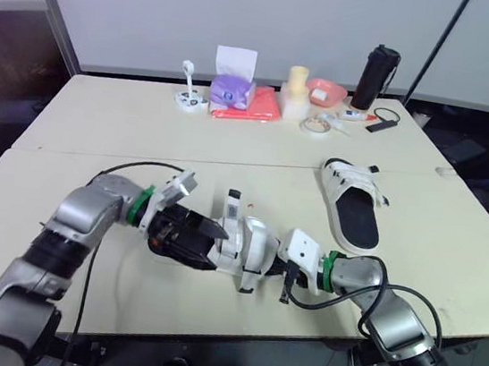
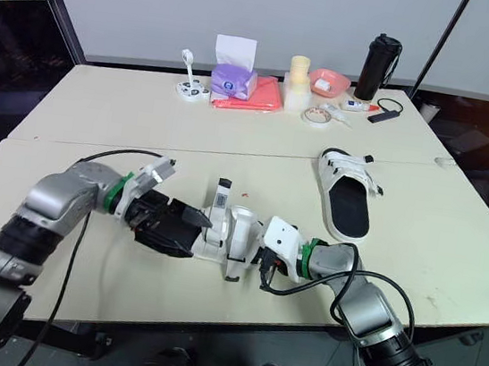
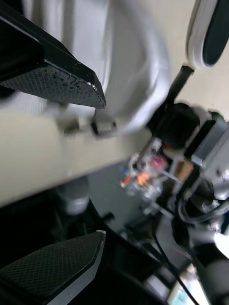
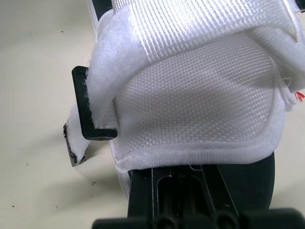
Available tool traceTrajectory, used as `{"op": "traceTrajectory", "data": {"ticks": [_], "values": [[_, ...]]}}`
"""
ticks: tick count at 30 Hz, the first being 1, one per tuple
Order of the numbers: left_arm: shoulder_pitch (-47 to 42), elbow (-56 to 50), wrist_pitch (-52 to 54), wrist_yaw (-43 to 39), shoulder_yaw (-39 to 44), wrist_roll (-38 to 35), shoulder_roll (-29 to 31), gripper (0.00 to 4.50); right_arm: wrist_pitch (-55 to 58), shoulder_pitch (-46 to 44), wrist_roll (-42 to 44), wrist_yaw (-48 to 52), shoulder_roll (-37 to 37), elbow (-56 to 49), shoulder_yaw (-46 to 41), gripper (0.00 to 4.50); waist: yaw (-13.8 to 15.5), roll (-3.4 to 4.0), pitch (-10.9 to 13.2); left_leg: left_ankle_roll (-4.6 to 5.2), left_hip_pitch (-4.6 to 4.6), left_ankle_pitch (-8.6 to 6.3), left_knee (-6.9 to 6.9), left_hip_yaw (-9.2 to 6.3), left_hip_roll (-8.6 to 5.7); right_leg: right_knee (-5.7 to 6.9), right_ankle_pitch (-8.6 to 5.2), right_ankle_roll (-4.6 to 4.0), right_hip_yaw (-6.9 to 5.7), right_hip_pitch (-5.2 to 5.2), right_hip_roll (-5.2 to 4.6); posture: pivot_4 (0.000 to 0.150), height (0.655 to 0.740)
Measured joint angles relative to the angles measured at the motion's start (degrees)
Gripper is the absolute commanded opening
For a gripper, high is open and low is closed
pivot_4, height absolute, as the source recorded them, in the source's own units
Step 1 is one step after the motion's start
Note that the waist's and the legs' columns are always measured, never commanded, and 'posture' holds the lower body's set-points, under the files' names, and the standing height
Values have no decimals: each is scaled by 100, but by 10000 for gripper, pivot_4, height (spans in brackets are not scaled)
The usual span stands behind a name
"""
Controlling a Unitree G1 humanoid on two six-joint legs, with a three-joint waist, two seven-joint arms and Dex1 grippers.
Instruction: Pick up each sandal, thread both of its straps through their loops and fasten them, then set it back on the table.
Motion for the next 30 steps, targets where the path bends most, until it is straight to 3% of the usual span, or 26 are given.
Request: {"op": "traceTrajectory", "data": {"ticks": [4,9,16,29,30], "values": [[825,-753,344,273,131,-267,243,42641,-22,32,-1,9,-15,-5,-20,0,23,1,0,-1,0,0,-2,-3,2,0,-10,-19,0,-2,-1,1500,7400],[1330,-1046,74,703,-41,-29,207,42641,-22,41,-26,6,-17,-5,-25,0,39,2,-1,-2,1,-1,-1,-2,2,-4,-13,-27,1,-1,-3,1500,7400],[1565,-690,-687,1545,-385,613,-598,42641,-21,59,-26,3,-14,-25,-27,0,45,3,-3,-2,-1,-1,-3,-1,2,-11,-17,-35,0,-2,-7,1500,7400],[1534,-246,-921,2141,-650,838,-1657,42641,52,141,-56,-22,-45,-126,-82,0,60,3,-3,-2,-2,-1,-2,1,-1,-29,-17,-34,-3,7,-9,1500,7400],[1534,-245,-912,2176,-658,838,-1710,40303,56,147,-58,-30,-46,-128,-89,0,65,3,-3,-2,-2,-1,-1,1,-1,-29,-17,-34,-3,8,-10,1500,7400]]}}
